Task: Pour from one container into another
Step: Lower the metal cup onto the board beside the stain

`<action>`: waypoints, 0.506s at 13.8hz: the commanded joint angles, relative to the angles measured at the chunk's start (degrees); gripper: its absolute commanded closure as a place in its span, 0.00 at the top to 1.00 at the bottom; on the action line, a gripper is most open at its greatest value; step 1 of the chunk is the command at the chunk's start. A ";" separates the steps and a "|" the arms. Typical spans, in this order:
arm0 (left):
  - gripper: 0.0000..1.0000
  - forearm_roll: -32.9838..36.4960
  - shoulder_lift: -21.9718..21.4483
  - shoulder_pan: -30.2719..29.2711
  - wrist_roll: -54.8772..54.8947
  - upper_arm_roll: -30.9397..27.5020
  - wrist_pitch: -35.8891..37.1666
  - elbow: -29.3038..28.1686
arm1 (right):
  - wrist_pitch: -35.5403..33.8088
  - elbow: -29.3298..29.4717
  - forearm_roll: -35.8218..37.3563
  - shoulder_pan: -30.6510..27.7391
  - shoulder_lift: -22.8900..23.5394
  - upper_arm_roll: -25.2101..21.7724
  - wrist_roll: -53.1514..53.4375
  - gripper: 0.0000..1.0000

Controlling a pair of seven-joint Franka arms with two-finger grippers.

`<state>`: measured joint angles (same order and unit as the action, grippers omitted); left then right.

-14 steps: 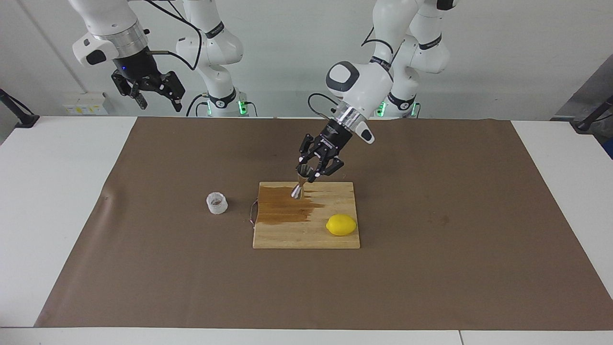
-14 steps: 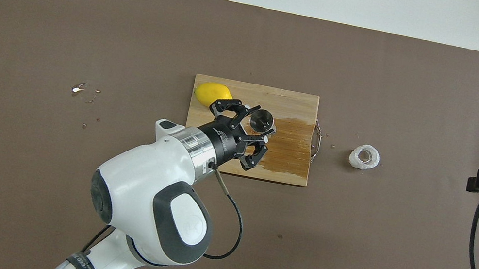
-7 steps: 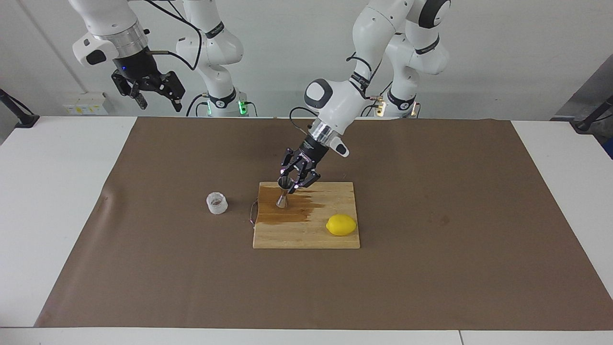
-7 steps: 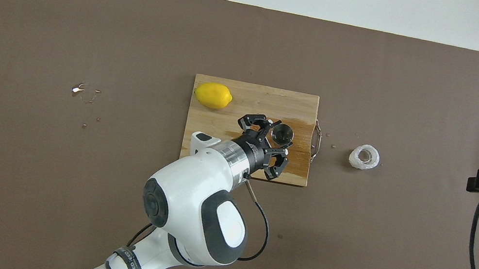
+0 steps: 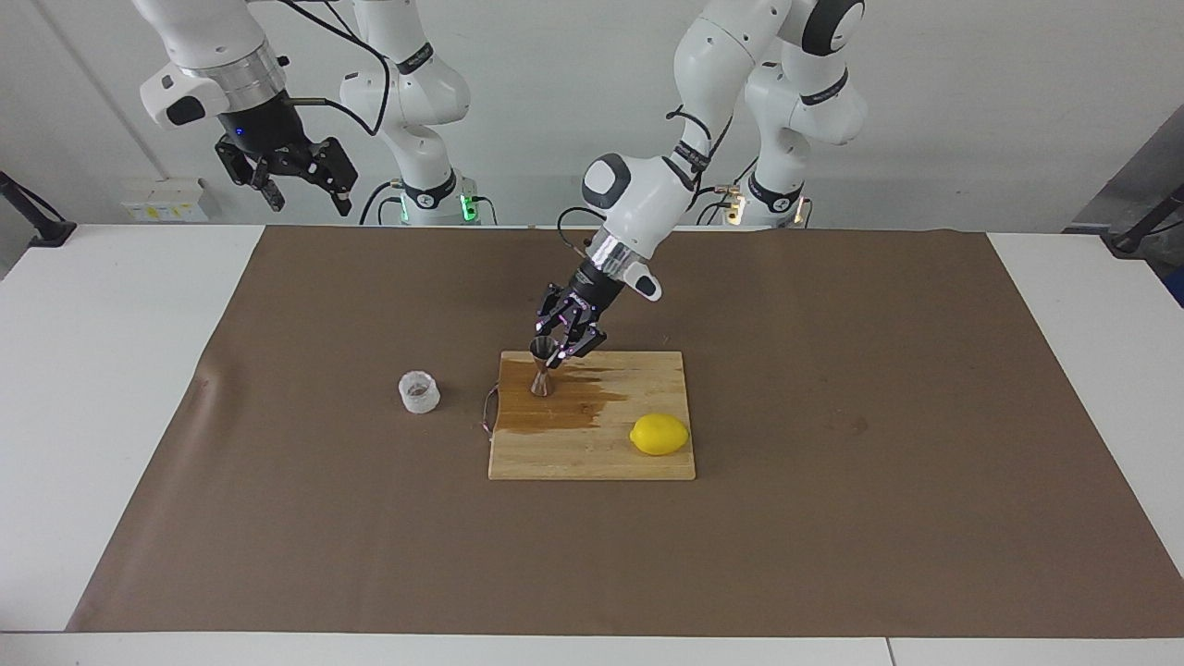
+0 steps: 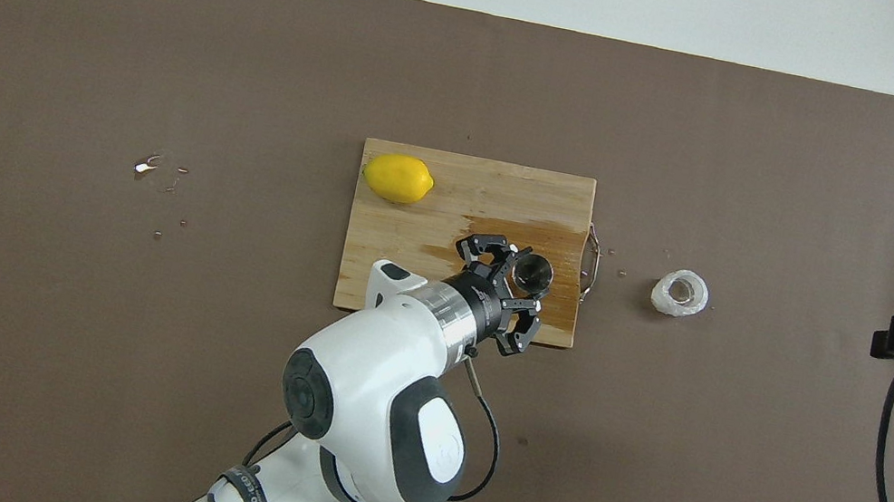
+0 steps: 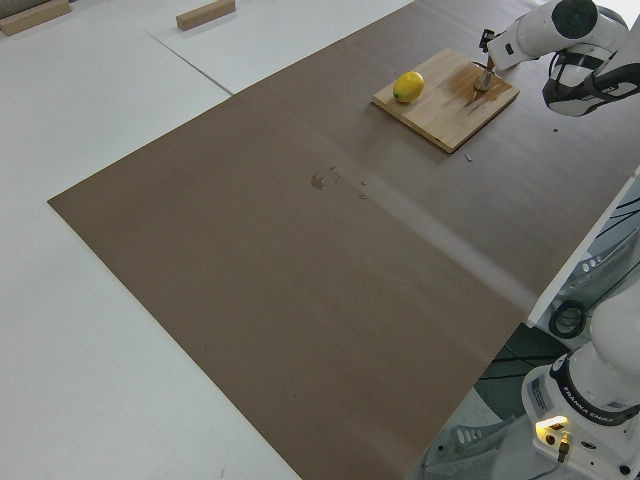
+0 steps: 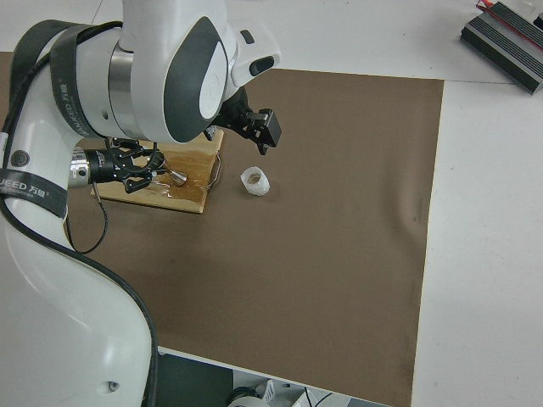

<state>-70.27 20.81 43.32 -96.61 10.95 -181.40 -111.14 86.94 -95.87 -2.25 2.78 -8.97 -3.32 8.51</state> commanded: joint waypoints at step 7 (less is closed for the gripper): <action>1.00 1.02 0.55 1.32 -0.33 -0.75 -3.26 -0.40 | -0.55 -0.28 0.23 -0.49 -0.52 0.24 -0.07 1.00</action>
<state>-69.90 21.08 43.45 -96.60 10.96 -182.90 -111.25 86.94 -95.87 -2.25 2.78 -8.97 -3.32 8.51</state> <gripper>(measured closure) 0.313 0.000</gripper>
